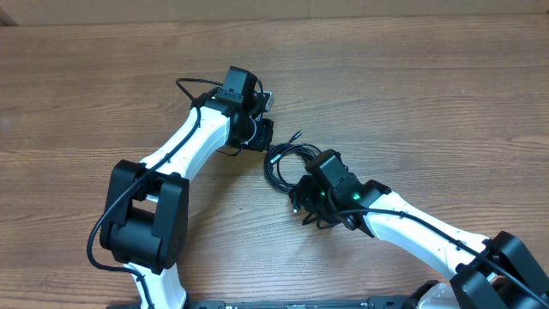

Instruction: Untangle cables

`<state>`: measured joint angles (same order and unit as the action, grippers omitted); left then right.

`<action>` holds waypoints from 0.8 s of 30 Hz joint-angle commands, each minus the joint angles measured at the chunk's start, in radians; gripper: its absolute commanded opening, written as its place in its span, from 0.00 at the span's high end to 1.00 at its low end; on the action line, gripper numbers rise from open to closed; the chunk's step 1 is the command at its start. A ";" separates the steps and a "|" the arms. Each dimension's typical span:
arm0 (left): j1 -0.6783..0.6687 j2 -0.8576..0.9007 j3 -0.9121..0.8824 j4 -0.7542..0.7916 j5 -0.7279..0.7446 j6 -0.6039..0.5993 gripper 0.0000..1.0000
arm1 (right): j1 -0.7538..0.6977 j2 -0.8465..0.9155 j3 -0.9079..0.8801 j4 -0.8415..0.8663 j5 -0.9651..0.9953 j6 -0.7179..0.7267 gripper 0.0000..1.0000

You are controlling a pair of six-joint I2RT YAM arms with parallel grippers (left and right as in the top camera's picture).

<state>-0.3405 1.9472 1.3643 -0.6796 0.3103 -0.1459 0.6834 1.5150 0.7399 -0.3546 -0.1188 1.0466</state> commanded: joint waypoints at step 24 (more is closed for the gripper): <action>-0.008 0.014 -0.008 -0.035 -0.003 0.011 0.94 | 0.002 0.001 0.000 0.069 0.232 -0.021 0.24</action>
<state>-0.3405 1.9472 1.3636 -0.7124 0.3103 -0.1463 0.6830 1.5150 0.7399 -0.2897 0.0608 1.0245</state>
